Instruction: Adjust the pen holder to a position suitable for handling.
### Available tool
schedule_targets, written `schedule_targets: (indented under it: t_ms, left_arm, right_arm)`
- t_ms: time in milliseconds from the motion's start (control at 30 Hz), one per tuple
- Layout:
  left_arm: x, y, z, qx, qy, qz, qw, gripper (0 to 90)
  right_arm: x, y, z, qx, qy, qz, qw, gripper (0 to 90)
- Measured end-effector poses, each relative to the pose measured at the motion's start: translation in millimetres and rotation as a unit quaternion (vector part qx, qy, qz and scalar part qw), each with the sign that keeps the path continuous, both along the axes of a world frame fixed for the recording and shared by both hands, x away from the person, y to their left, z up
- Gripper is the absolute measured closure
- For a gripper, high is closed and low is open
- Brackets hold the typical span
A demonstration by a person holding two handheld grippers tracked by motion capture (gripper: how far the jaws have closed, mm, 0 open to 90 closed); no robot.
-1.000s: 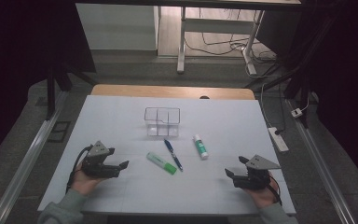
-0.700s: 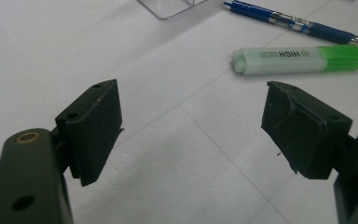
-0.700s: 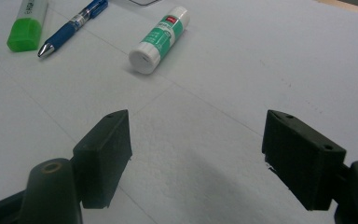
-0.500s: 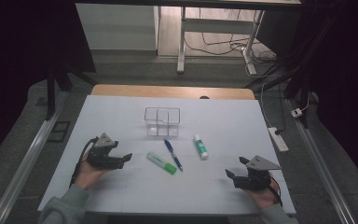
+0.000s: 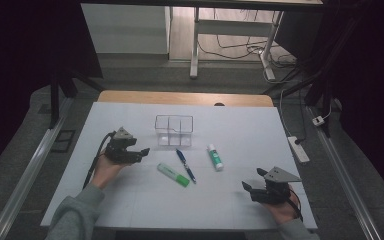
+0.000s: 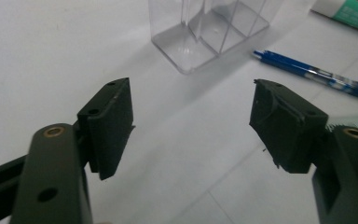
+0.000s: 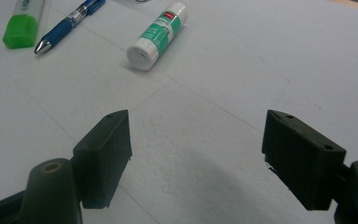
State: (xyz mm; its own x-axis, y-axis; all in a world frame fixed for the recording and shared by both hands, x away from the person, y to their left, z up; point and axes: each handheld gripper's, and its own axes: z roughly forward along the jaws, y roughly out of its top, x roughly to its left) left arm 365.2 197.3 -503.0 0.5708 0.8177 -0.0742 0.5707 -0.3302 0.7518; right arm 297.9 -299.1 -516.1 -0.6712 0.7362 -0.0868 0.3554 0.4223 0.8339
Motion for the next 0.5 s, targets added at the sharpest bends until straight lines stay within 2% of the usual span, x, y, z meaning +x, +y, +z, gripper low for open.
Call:
schedule_targets:
  t_ms: [67,233,367,500]
  left_arm:
    - [3.6,-1.4,0.3,0.002,-0.001,0.0,1.0,32.9]
    - [16.0,-4.3,-0.1,0.003,-0.003,0.007,1.0,43.5]
    - [27.0,-1.8,-1.6,0.001,-0.005,0.021,0.9998,56.7]
    - [33.7,-2.2,-3.2,0.002,-0.003,0.024,0.9997,73.2]
  right_arm:
    - [0.0,0.0,0.0,0.0,0.0,0.0,1.0,23.5]
    - [-0.1,-0.1,0.0,-0.002,-0.001,-0.002,1.0,23.6]
    - [-0.6,-0.9,0.8,-0.002,-0.006,-0.008,0.9999,23.7]
    - [-0.4,-0.7,0.6,-0.003,-0.006,-0.006,1.0,23.7]
